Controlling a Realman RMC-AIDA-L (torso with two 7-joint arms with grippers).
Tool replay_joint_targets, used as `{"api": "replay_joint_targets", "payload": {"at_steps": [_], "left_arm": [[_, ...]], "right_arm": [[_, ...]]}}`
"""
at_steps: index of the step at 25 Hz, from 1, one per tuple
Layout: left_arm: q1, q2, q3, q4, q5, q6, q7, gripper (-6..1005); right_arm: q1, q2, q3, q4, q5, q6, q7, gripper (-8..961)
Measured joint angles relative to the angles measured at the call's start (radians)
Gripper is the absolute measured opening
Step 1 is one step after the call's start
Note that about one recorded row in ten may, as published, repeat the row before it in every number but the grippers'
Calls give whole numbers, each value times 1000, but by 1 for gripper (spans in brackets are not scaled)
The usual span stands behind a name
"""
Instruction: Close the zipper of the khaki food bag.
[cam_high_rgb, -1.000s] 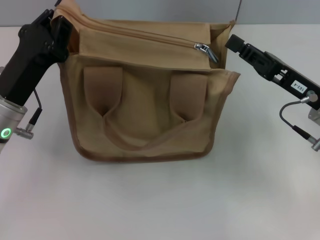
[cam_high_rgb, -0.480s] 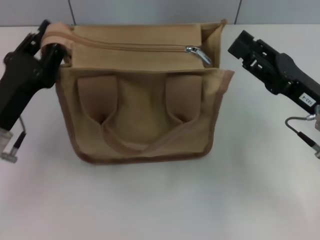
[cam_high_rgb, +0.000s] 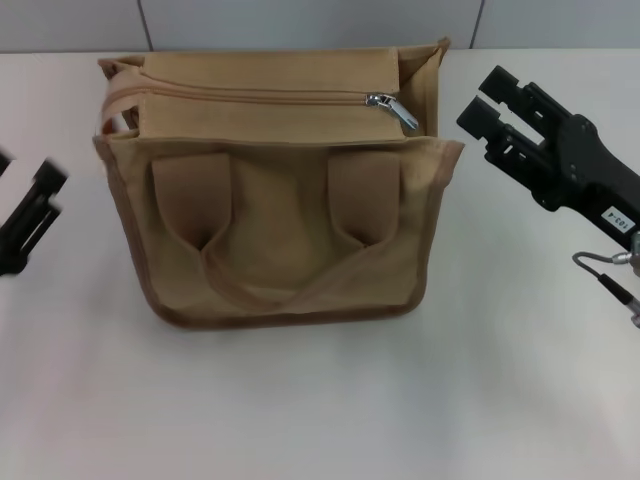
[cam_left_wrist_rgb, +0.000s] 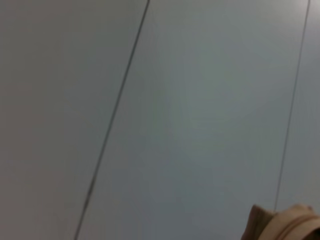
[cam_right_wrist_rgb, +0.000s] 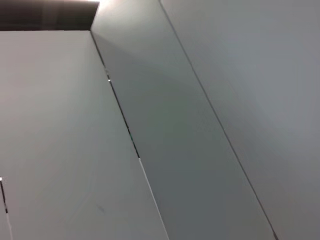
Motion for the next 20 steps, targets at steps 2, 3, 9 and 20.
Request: {"api": "replay_joint_targets", "payload": {"at_steps": [2,3,9,20], "left_arm": [[39,1,25,38,5,37,0,752],[59,2,61,68,5,66,0,758],[117,28,349,216,5,183,-8,795],[26,36,571,256,162,172,-12,801]], "right_arm": [[-1,0,-5,7,-1,-16,-41,729],[-2,0,-7,11,-4,-27,-72,729],[-11,-2,-103,3,-82,-78,-257,728],[51,3,-289,-66,-336,42,-260,726]]}}
